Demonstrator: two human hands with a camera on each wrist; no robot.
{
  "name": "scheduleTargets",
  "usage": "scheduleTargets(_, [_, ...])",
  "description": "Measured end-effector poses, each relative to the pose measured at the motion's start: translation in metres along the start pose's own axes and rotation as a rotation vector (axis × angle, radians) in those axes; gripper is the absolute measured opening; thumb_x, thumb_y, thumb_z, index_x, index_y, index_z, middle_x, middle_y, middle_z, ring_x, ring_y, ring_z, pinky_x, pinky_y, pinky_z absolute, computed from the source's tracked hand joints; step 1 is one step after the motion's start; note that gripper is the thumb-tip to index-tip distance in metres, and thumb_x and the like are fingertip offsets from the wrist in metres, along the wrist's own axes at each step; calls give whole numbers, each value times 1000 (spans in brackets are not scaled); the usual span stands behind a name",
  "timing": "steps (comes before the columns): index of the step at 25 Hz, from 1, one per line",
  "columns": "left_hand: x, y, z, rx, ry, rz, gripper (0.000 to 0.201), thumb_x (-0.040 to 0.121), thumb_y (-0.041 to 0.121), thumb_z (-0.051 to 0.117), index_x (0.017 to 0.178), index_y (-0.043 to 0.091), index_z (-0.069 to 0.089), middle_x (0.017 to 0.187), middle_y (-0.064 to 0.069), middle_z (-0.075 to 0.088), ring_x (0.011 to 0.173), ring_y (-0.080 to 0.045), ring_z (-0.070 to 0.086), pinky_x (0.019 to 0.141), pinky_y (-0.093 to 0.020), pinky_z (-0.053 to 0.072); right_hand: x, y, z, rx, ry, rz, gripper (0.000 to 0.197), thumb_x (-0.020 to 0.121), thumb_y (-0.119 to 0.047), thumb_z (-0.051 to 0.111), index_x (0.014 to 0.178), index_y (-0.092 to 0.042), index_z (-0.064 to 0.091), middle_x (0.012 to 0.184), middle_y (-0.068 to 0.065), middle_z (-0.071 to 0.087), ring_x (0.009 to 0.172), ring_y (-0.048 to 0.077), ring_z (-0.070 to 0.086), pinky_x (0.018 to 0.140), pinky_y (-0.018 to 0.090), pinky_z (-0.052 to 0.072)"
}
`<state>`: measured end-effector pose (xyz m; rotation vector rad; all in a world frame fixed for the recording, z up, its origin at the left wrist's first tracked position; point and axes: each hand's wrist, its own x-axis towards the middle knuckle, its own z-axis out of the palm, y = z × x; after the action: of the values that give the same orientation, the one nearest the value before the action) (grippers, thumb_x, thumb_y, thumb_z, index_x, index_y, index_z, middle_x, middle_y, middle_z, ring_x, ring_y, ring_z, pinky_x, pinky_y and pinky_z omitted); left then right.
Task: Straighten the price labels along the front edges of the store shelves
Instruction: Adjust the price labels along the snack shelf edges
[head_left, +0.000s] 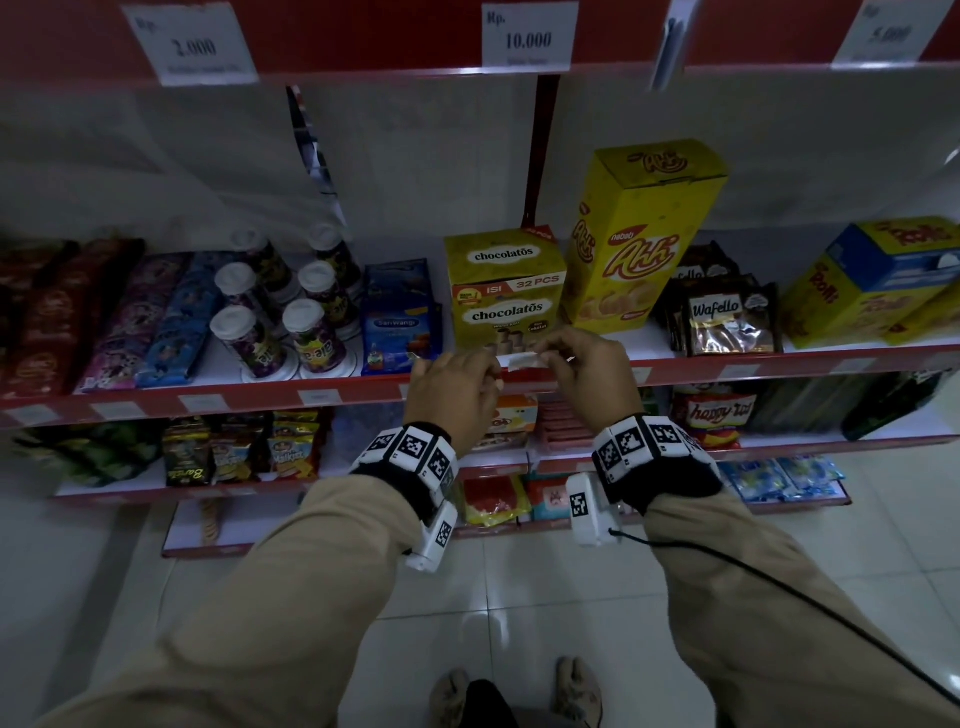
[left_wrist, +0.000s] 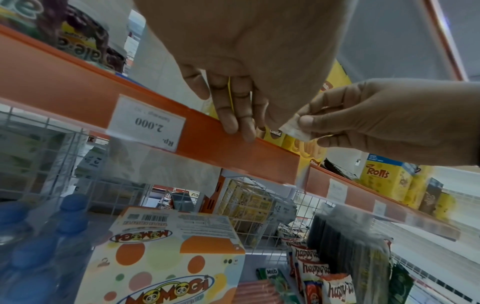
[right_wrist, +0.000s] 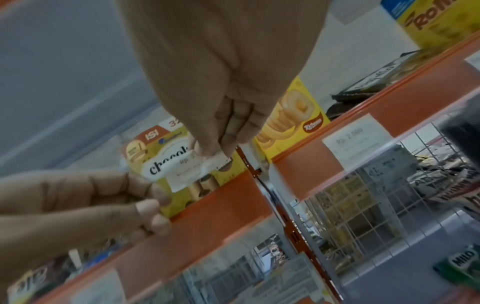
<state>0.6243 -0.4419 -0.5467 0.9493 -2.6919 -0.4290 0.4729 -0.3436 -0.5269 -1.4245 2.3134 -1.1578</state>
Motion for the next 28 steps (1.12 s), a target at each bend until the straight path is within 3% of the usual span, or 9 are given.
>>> scheduleTargets(5, [0,1,5,88,-10,14,40,92,38,50,130,29,44,123,3,58,110,-23,48,90,-39,24,-5,1,14,-94,-17,-69,13,86,-6,62,94,-12,70,94,5,70,96,28,55,81,39,46])
scheduleTargets(7, [2,2,8,155,-21,20,36,93,39,49,127,28,47,127,3,54,112,-24,46,89,-39,24,-7,2,16,-151,-43,-105,12,86,-8,62,93,-12,70,97,4,70,97,30,54,81,41,44])
scheduleTargets(11, [4,-1,13,244,-21,63,24,95,36,47,112,24,59,119,0,54,108,-26,46,86,-38,25,-11,5,19,-251,-93,-138,13,85,-13,62,96,-12,69,99,8,67,97,33,53,80,43,43])
scheduleTargets(14, [5,-3,14,285,-5,103,24,95,35,48,107,22,64,113,-1,57,104,-26,47,83,-38,25,-15,11,17,-375,-169,-122,20,84,-23,64,102,-15,67,102,7,64,101,32,50,83,43,42])
scheduleTargets(16, [6,-2,14,302,-10,109,24,95,35,50,106,22,66,109,0,56,102,-26,47,82,-38,26,-17,14,17,-437,-188,-123,18,87,-22,62,102,-14,67,102,9,63,101,32,50,84,42,41])
scheduleTargets(21, [5,-5,13,304,-8,138,28,97,36,45,111,20,63,114,-3,56,106,-26,48,85,-39,28,-18,14,19,-517,-188,-128,18,89,-14,57,103,-11,68,104,12,61,100,34,50,80,39,37])
scheduleTargets(28, [4,-6,14,281,5,151,26,98,32,44,108,16,63,116,-5,56,105,-28,48,83,-39,28,-21,14,22,-559,-148,-104,21,94,-23,54,102,-8,66,103,15,59,97,35,51,78,42,39])
